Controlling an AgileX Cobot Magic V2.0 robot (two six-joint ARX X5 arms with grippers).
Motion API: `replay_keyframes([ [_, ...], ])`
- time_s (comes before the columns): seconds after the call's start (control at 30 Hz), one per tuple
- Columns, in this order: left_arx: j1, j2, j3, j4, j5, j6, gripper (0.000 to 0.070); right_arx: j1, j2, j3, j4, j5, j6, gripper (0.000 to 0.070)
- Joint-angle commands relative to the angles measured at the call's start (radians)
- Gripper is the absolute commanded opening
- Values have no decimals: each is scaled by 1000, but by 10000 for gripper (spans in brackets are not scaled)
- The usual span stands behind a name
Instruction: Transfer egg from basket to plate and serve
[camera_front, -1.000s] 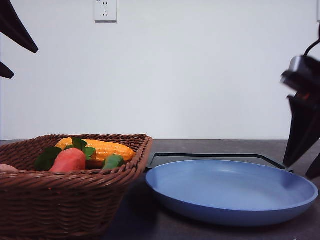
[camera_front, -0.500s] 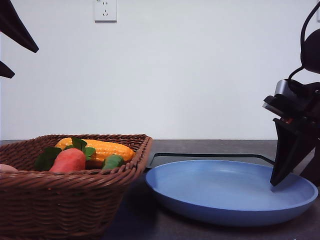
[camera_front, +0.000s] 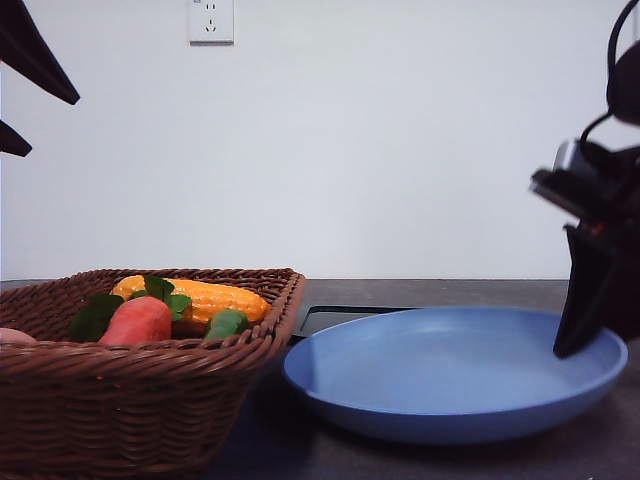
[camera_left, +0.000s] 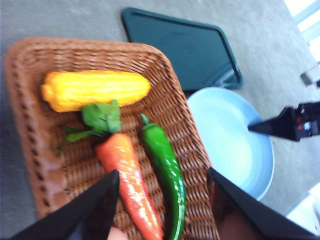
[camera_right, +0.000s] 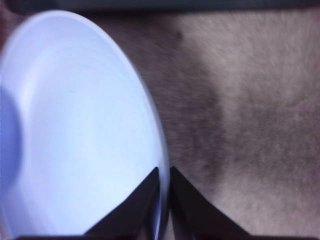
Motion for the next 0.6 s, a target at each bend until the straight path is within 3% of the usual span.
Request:
replay_keyframes([
  [0.0, -15, 7, 12, 8, 5, 9, 383, -1, -20, 5, -12, 13, 3, 0],
  [0.27, -140, 16, 22, 0, -23, 10, 412, -40, -220, 5, -87, 31, 8, 0],
  [0.57, -361, 166, 146, -241, -367, 68, 411, -123, -418, 6, -101, 31, 29, 0],
])
